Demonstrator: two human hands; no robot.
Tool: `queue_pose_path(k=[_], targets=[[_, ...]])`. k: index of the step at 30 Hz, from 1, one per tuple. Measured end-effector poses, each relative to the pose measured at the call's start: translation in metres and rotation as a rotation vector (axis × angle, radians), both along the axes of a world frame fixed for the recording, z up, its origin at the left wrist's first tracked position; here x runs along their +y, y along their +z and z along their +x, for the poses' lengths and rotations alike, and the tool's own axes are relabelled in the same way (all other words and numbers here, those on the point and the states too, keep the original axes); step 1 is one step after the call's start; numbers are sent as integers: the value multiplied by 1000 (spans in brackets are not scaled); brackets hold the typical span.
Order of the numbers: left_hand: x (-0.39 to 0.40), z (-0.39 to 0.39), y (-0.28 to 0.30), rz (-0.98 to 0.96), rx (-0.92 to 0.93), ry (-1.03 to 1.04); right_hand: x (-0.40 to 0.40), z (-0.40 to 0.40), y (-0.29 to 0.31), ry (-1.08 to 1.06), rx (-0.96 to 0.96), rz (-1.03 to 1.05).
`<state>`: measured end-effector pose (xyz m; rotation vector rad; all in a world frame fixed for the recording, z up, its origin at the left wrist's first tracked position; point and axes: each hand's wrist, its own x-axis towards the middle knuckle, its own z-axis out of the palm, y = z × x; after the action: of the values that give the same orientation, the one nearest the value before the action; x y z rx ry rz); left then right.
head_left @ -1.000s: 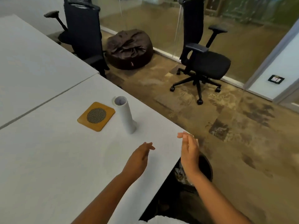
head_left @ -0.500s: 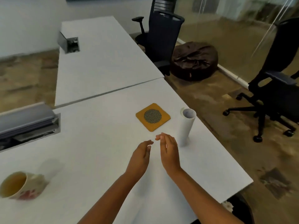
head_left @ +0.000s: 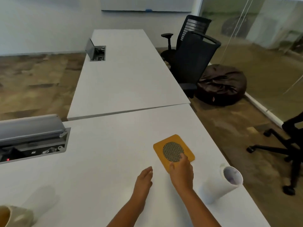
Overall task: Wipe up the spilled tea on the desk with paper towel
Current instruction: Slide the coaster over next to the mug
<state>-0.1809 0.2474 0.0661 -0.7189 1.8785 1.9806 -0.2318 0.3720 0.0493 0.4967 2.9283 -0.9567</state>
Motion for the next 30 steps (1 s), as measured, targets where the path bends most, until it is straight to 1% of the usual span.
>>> queue_pose_path(k=[5,8,12,15,18,22,25,27,30], targets=[[7,-24,-20,217,-133,116,16,-39,-23,-91,-68,-16],[13,-36,-27,336,-166,178,22,-55,-35,-71,-138,74],[21,-45,-32,421,-181,212,30,-74,-43,-133,-200,84],[27,-50,-35,455,-192,219,31,-79,-46,-132,-201,81],[31,-53,-37,463,-199,191,31,-75,-47,-136,-161,85],[23,-50,-39,447,-246,185,30,-64,-40,-147,-185,27],[11,-37,-36,405,-257,163,24,-46,-33,-74,-201,58],[2,-22,-36,361,-242,115,22,-30,-30,-7,-234,113],[-15,2,-32,329,-232,49,16,-2,-24,51,-265,120]])
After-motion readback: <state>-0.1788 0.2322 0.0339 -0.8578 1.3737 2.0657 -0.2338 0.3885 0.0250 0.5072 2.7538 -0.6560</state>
